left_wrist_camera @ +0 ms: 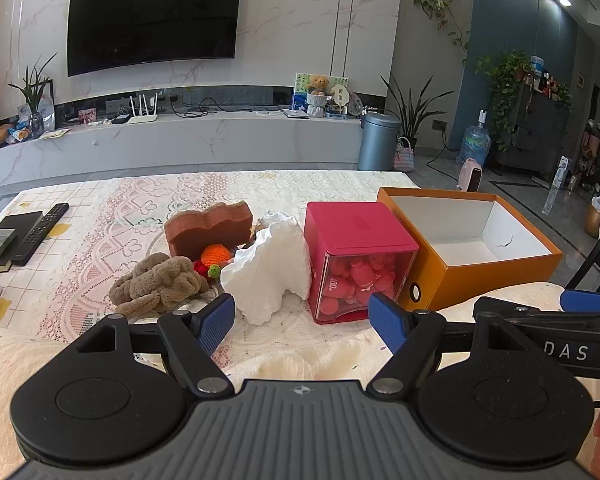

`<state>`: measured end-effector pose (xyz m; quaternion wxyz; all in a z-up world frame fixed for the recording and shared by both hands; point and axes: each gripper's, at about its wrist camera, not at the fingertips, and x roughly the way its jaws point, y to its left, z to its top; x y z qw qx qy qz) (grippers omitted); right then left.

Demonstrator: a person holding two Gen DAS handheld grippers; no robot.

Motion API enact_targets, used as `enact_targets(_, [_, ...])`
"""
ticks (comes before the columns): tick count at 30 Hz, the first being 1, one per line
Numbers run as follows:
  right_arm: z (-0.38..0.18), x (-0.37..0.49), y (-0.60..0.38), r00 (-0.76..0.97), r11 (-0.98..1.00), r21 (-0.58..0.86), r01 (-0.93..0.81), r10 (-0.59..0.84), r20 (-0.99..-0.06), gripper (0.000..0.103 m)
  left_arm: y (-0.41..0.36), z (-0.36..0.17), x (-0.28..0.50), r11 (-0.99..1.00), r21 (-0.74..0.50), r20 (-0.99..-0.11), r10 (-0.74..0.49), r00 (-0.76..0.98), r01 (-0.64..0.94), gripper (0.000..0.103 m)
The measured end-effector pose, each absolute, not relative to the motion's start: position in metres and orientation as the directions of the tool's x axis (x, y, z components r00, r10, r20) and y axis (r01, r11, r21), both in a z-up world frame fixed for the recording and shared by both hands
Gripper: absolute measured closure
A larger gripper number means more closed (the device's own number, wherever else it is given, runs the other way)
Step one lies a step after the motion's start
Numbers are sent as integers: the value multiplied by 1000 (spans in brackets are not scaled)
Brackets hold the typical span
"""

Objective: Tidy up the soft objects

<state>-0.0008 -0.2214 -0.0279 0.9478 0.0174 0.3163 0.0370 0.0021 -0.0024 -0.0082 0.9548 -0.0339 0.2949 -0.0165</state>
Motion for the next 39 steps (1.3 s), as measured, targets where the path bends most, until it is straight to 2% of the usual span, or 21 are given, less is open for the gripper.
enact_targets(11, [-29,-1,-219,794,996,54,-75,92,-601,3,-2,-9,0,997,-81,-559,-59,827,17,14])
enact_targets(13, [-30,0,-218,789,994,59,-90,107,-605,3,-2,-9,0,997,-76,-557,-58,829,18,20])
enact_targets(20, [-36,7,-204,776,984,41,-171,160,-610,3,14,-16,1,997,-72,-588,-49,807,9,30])
enact_targets(22, [-37,10,-197,774,979,30,-203,179,-608,7,20,-18,2,997,-75,-602,-66,795,25,38])
enact_targets(24, [-40,15,-191,765,972,20,-232,195,-614,14,27,-22,5,997,-68,-616,-64,785,28,42])
enact_targets(26, [-43,23,-184,753,966,15,-258,211,-623,15,34,-24,9,998,-52,-625,-47,779,19,45])
enact_targets(33, [-49,54,-152,732,935,-34,-353,253,-633,15,61,-32,27,1000,-6,-652,2,758,-7,45])
enact_targets(37, [-56,76,-131,706,912,-55,-406,275,-652,12,74,-38,41,1000,21,-657,16,754,-4,35])
enact_targets(39, [-60,86,-120,699,898,-75,-433,282,-658,11,81,-41,47,999,41,-659,25,751,2,35])
